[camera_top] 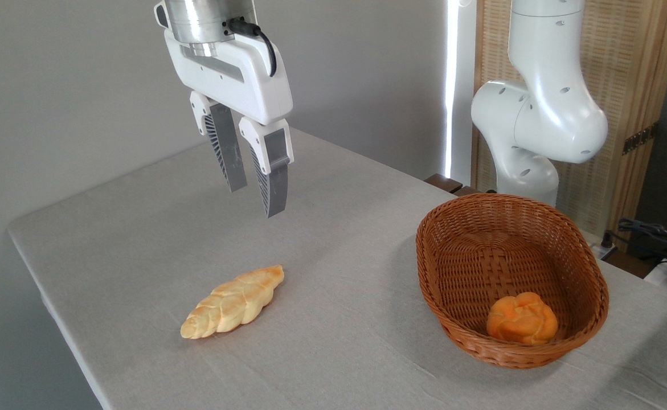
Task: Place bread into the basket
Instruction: 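Move the open gripper toward the braided bread roll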
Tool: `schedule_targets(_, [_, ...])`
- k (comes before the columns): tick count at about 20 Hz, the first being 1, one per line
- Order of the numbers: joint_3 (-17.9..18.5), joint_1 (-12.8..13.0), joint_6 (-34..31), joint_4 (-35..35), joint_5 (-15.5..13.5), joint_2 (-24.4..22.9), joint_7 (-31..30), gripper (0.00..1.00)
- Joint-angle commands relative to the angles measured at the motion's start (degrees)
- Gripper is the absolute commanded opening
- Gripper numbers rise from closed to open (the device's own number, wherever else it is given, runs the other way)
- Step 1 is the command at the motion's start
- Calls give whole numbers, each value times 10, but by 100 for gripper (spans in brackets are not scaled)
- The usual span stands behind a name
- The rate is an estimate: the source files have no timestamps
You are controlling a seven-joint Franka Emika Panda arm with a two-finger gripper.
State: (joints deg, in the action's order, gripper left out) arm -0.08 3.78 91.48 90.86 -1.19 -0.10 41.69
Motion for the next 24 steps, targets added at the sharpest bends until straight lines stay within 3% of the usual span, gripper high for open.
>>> schedule_targets(1, [4,-3,4,2,-5,-1,-2,100])
schedule_targets(13, [3,-3,5,6,-7,-2,-11,100])
schedule_targets(16, [3,-3,38,12,-36,2,-65,100])
schedule_targets(24, [-26,7,134,131,-37,2,-91,100])
